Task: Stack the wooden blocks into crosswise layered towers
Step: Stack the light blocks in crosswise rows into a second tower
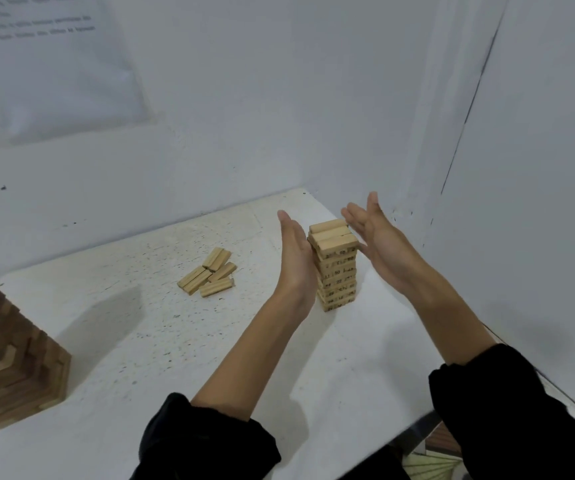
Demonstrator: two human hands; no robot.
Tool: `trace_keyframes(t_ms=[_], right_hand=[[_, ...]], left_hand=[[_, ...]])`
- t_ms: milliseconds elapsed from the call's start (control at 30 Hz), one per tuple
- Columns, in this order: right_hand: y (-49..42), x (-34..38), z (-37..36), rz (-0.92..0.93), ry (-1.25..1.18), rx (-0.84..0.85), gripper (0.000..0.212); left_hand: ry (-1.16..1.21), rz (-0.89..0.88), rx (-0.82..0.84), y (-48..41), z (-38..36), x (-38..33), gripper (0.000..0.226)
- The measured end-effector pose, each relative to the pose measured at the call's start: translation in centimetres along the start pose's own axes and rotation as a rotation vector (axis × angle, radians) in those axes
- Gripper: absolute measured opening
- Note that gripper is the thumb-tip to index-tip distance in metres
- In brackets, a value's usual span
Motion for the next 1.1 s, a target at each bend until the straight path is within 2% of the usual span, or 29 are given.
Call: trace_keyframes(t_ms=[200,400,700,800,933,1100], right_hand=[[-0.2,-0.8,-1.5,-0.079,-0.078,0.054,0.094],[0.2,-0.6,-1.9,-0.087,-0.117,0.045,0.075],[0.4,-0.1,-1.7,-0.071,-0.074,0.034,0.071],[0.5,0.9,-0.6,-0.014,0.018,-0.035,0.068],[1.0,3.5,0.2,0.046,0.094,-0.091,0.063],[2.0,7.7,-3.0,0.143,0.162,-0.057,0.053]], left_hand=[[0.052,-0.005,0.044,0.5,-1.6,-0.4,0.077],[0.01,0.015,0.043,0.4,-1.5,-0.2,0.076],[-0.017,0.001,0.027,0.8,-1.7,-0.7,0.075],[-0.058,-0.014,-0.044,0.7,-0.5,-1.3,0.072],[-0.232,-0.117,-0.165,-0.4,3.1,-3.1,0.062],[-0.42,-0.299,-0.155,-1.2,7.0,-7.7,0.039]])
Point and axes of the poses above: each hand's wrist, its own y-axis away from the middle knuckle, its own z-axis out of the back of the hand, x = y × z, the point moved 9 cm from there along -y, towards the middle knuckle, and after that the axes turned 13 degrees about -z, right-handed, at the moved point
